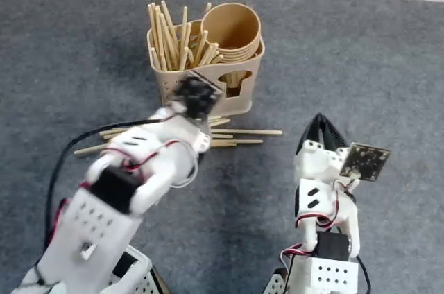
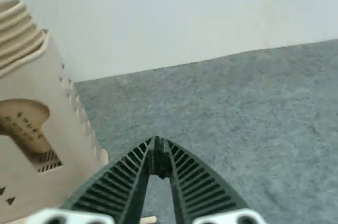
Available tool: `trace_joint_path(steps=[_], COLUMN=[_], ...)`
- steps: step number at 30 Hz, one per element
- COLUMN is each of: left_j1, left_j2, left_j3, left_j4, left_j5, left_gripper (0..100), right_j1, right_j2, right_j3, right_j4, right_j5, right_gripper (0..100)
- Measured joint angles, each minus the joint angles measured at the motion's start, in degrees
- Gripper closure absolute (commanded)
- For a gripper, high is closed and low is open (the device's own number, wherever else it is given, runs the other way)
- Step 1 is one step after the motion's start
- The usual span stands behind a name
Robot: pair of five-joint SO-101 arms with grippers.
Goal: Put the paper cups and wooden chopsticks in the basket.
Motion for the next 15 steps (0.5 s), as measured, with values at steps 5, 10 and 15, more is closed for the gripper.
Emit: trace_joint_path(steps=[5,10,15], left_j1=[0.0,-1.9,-5.8], left_j2=[-3.6,-3.3,-2.5], left_j3=[-8.6,-14.9,-15.9], left_j4=[-1.6,-9.1,-21.2], left_j5=[0.2,0.2,0.2], left_gripper=[99,99,99], right_j1=[-1.6,-1.6,-1.6], right_j2=[-0.4,-0.4,-0.4], right_j3=[0.0,0.0,0.0], right_j4=[0.0,0.0,0.0], right_j5=[0.0,0.0,0.0], right_gripper=[99.2,99.2,99.2])
